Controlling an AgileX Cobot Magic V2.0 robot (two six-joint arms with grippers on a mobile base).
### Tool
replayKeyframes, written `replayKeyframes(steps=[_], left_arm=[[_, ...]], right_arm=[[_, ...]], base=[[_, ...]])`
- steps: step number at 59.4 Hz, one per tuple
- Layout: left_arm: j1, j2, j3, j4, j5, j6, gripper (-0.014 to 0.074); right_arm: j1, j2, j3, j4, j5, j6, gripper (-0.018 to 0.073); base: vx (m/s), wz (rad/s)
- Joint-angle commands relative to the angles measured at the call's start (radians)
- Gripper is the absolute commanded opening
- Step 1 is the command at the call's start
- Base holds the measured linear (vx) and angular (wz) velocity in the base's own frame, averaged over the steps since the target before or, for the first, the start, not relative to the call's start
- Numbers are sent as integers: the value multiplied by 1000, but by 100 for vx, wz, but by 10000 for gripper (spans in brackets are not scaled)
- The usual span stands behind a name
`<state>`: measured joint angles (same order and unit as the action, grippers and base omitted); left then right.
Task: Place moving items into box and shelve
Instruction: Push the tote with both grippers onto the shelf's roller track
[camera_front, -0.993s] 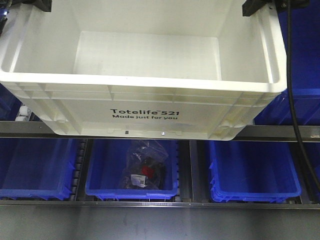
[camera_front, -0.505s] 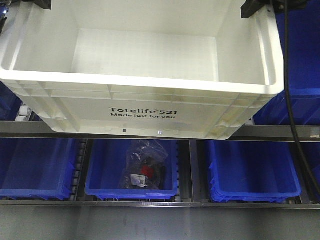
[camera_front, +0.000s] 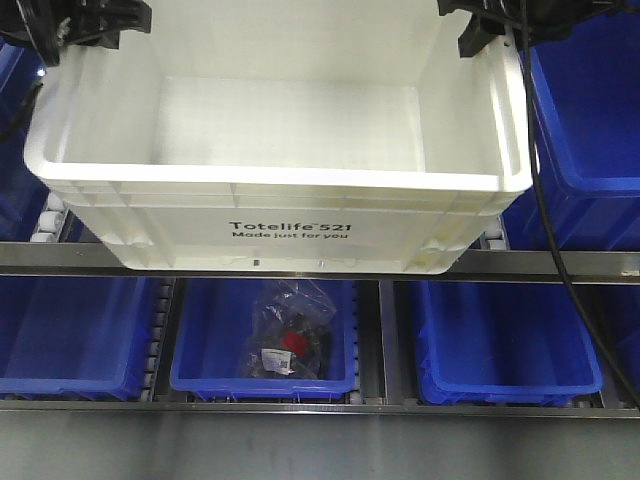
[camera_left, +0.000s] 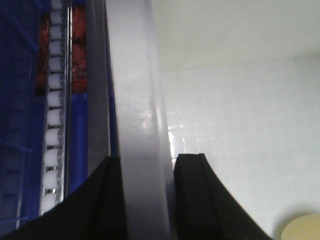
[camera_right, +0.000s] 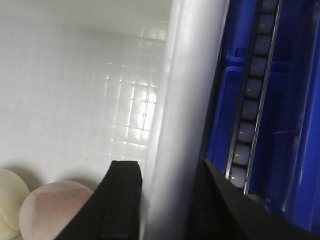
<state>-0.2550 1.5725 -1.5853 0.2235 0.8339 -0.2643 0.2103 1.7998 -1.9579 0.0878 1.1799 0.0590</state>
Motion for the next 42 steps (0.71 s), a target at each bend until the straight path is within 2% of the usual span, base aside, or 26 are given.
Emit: replayKeyframes(steps=[1, 6, 9, 26, 42], left_arm=[[5, -43, -21, 166, -204, -48, 2], [5, -23, -21, 227, -231, -106, 2], [5, -13, -21, 238, -233, -129, 2], [5, -7, -21, 198, -230, -132, 2], [5, -4, -20, 200, -233, -131, 2]], right_arm=[[-11, -68, -40, -42, -173, -23, -2], [-11, -68, -40, -52, -230, -23, -2], [-11, -68, -40, -53, -248, -23, -2], [-11, -68, -40, -56, -197, -31, -2], [-10, -45, -40, -51, -177, -59, -2]], base=[[0, 0], [0, 0], [0, 0], [0, 0], [0, 0]])
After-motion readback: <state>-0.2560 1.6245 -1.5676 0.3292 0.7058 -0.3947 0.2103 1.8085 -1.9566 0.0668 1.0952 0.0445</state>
